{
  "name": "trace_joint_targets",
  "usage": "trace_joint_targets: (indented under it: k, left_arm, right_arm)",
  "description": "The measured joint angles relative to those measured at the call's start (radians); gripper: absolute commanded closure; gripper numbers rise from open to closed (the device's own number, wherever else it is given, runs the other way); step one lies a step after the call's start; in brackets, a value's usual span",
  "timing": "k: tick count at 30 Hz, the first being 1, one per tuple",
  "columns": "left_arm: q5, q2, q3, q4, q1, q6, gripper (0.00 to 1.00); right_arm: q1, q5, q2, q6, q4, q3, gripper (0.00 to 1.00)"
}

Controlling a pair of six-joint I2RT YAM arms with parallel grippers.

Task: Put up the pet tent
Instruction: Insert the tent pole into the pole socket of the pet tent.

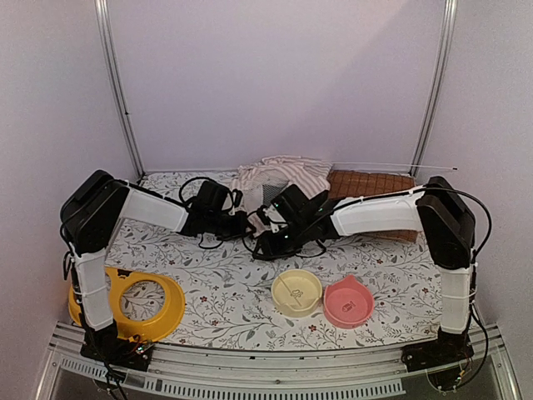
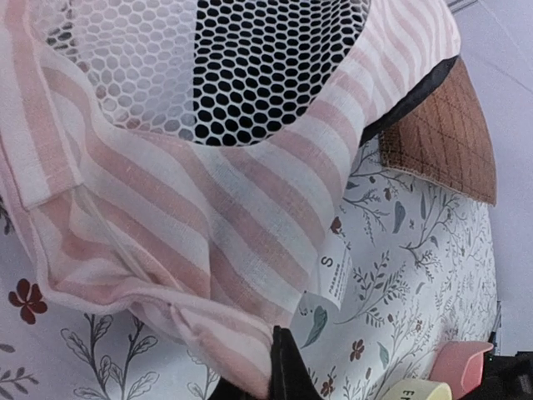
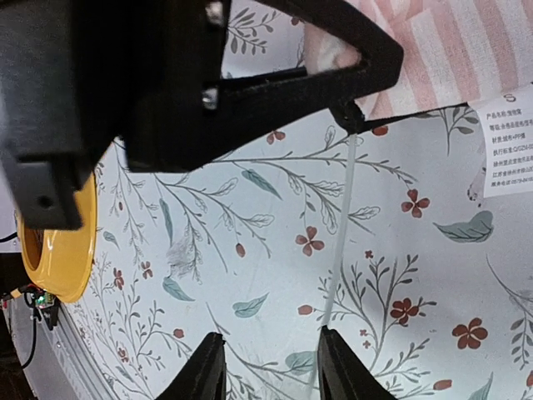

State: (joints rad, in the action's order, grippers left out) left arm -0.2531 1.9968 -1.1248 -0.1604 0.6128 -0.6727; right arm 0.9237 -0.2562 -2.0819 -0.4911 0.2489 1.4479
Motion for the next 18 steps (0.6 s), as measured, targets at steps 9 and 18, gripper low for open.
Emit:
trace_joint_targets:
  k: [9, 18]
  left_arm:
    - [-0.004, 0.001, 0.011, -0.018, 0.002, 0.000, 1.00]
    - [-0.011, 0.001, 0.014, -0.031, 0.002, -0.001, 1.00]
  right_arm:
    - [0.010, 0.006, 0.240, 0.015, 0.070, -0.054, 0.53]
    - [0.022, 0.006, 0.325, 0.006, 0.252, -0.214, 0.56]
